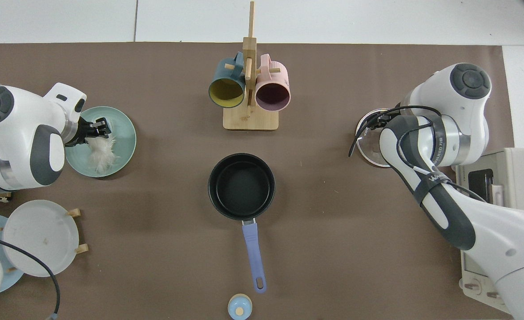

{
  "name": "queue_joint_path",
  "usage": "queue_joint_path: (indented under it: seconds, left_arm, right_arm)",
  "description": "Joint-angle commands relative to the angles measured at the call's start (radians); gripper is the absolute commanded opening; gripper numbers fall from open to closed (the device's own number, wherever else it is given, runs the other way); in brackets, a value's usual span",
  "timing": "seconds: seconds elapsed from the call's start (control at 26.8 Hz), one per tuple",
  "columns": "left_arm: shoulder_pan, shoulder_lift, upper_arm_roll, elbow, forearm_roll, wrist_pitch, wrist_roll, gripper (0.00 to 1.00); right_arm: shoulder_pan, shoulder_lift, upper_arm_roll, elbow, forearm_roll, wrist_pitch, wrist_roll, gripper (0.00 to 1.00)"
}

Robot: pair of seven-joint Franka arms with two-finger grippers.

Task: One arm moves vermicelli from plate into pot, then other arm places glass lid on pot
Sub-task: 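Grasp the vermicelli with the left gripper while the right gripper lifts the lid, then carry the vermicelli over the saucepan with the left gripper and release it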

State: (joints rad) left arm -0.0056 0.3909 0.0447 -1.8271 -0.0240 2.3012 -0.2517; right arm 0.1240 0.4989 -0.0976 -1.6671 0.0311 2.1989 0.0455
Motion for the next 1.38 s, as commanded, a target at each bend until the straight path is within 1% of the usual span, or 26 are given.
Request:
queue_joint_path:
  seconds: [0.0,0.19,0.26,0.3,0.34,0.41,0.45,0.49,0.56,0.6,0.67,0.71,0.78,0.9,1.12,1.27,1.34]
  left_arm:
    - [-0.010,-0.027,-0.017,0.045,0.004,-0.130,0.012,0.00]
    - [-0.010,-0.113,-0.048,0.066,-0.001,-0.200,0.003,0.00]
    - [-0.010,-0.150,-0.066,0.066,-0.001,-0.229,-0.004,0.00]
    - [-0.010,-0.168,-0.077,0.071,-0.002,-0.249,-0.009,0.00]
    - [-0.011,-0.188,-0.091,0.077,-0.002,-0.271,-0.015,0.00]
    - [-0.010,-0.213,-0.112,0.087,-0.001,-0.313,-0.030,0.00]
    - [-0.010,-0.222,-0.126,0.097,-0.002,-0.333,-0.038,0.00]
    - [-0.010,-0.230,-0.143,0.107,-0.002,-0.353,-0.052,0.00]
    - [-0.011,-0.241,-0.184,0.123,-0.002,-0.376,-0.096,0.00]
    - [-0.010,-0.245,-0.213,0.129,0.001,-0.378,-0.130,0.00]
    - [-0.011,-0.245,-0.261,0.144,0.004,-0.379,-0.187,0.00]
    - [-0.011,-0.245,-0.285,0.147,0.004,-0.381,-0.205,0.00]
    - [-0.011,-0.247,-0.345,0.144,0.002,-0.381,-0.233,0.00]
    - [-0.011,-0.273,-0.429,0.114,0.002,-0.379,-0.274,0.00]
    - [-0.011,-0.285,-0.499,0.075,-0.002,-0.352,-0.304,0.00]
    - [-0.011,-0.332,-0.546,-0.013,-0.005,-0.252,-0.348,0.00]
    - [-0.011,-0.359,-0.552,-0.056,-0.007,-0.215,-0.360,0.00]
  right_arm:
    - [0.000,-0.005,0.002,-0.037,0.018,0.035,0.025,1.00]
    - [0.000,-0.017,0.002,-0.072,0.016,0.036,0.033,1.00]
    - [0.006,-0.019,0.001,-0.072,0.015,0.036,0.031,1.00]
    - [0.006,-0.019,0.001,-0.072,0.015,0.036,0.031,0.99]
    - [0.006,-0.019,0.001,-0.072,0.013,0.036,0.031,0.94]
    - [0.008,-0.019,0.001,-0.071,0.012,0.036,0.031,0.78]
    - [0.008,-0.019,0.001,-0.069,0.004,0.035,0.030,0.66]
    - [0.009,-0.019,-0.001,-0.068,-0.002,0.035,0.030,0.58]
    - [0.012,-0.020,-0.002,-0.063,-0.005,0.035,0.030,0.42]
    - [0.016,-0.023,-0.002,-0.063,-0.005,0.033,0.030,0.32]
    - [0.017,-0.026,-0.005,-0.060,-0.005,0.033,0.025,0.19]
    - [0.017,-0.026,-0.005,-0.059,-0.005,0.033,0.022,0.16]
    - [0.017,-0.034,-0.005,-0.053,-0.007,0.030,0.020,0.12]
    - [0.016,-0.052,-0.004,-0.053,-0.007,0.027,0.019,0.11]
    - [0.016,-0.088,-0.001,-0.056,-0.008,0.013,0.005,0.11]
    - [0.016,-0.112,-0.001,-0.057,-0.008,-0.010,0.001,0.11]
    - [0.014,-0.126,-0.001,-0.059,-0.007,-0.031,0.001,0.11]
